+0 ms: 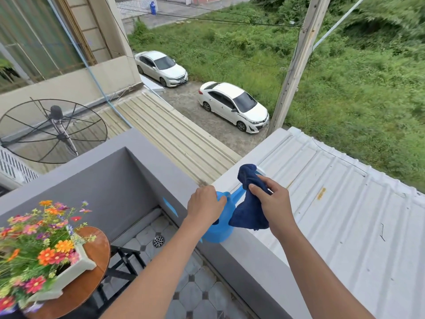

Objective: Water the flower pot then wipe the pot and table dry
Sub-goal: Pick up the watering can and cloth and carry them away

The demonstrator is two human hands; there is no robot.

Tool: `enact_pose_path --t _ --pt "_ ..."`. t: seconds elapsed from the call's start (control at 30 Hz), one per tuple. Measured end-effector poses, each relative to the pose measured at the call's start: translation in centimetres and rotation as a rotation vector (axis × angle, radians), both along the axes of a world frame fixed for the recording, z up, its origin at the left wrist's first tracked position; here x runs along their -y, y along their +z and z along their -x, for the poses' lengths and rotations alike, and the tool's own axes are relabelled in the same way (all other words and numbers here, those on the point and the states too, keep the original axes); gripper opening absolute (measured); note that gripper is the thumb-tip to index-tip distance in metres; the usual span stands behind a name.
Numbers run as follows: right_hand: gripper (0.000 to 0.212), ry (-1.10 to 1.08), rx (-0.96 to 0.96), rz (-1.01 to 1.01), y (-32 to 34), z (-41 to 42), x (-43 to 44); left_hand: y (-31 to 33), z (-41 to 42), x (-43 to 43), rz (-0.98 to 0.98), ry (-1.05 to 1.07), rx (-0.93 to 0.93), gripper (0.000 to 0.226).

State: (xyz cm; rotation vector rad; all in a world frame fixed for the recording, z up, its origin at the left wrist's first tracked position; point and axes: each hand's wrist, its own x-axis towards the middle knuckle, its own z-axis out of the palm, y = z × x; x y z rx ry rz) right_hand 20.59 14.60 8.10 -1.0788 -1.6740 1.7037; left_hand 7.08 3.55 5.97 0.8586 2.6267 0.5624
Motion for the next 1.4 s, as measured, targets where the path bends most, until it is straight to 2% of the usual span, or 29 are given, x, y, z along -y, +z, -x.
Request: enact_pose_path --t 0.17,0.2,0.23,0.33,0.37,0.43,0.5,0.57,0.67,0.83,1.03,1.23,1.4 --pt "0.023 -0.028 0.006 0.033 0.1 -0.3 -0.7 -1.0 -1.9 -0.1 -0.361 0.267 0.187 0.023" --pt "0.023 -0.029 0.003 0.034 0.1 -0.4 -0.8 -1.1 -2.6 -0.1 -0.416 0.321 0.276 0.023" --pt "0.023 -0.032 0.003 0.034 0.1 -0.4 -0.8 -1.1 -3.3 0.0 -0.472 0.391 0.434 0.024" --pt "0.023 -0.043 -0.013 0.013 0.2 -0.4 -1.0 -1.7 -5.2 -0.3 -0.680 0.692 1.113 0.036" --pt "0.023 -0.044 -0.017 0.014 0.2 -0.4 -1.0 -2.1 -5.5 -0.3 -0.764 0.786 1.265 0.042" --pt "0.023 -0.044 -0.025 0.019 0.3 -0.5 -1.0 -3.0 -5.6 -0.4 -0.949 0.925 1.443 0.052" --pt "0.023 -0.039 -0.029 0.019 0.4 -0.7 -1.1 -3.6 -5.3 -0.8 -1.101 0.968 1.467 0.050" --pt "0.023 -0.031 -0.033 0.013 0.5 -0.7 -1.0 -3.9 -4.9 -1.4 -1.165 0.946 1.437 0.044" --pt "0.023 -0.016 -0.028 0.005 0.4 -0.5 -1.0 -3.9 -4.2 -2.0 -1.151 0.897 1.462 0.043" --pt "0.023 0.034 -0.009 -0.005 0.1 0.4 -0.1 -2.5 -1.1 -0.3 -1.251 0.945 1.457 0.023" --pt "0.022 0.144 0.017 0.038 -0.4 4.2 3.8 -3.3 3.9 5.4 -1.285 1.016 1.314 0.029" --pt "0.024 0.371 0.100 0.020 -1.4 11.2 8.7 -8.0 10.3 12.8 -1.188 1.073 1.177 0.048" --pt "0.025 0.497 0.151 0.020 -6.3 18.4 12.4 -15.5 15.9 17.6 -0.904 1.066 1.099 0.049"
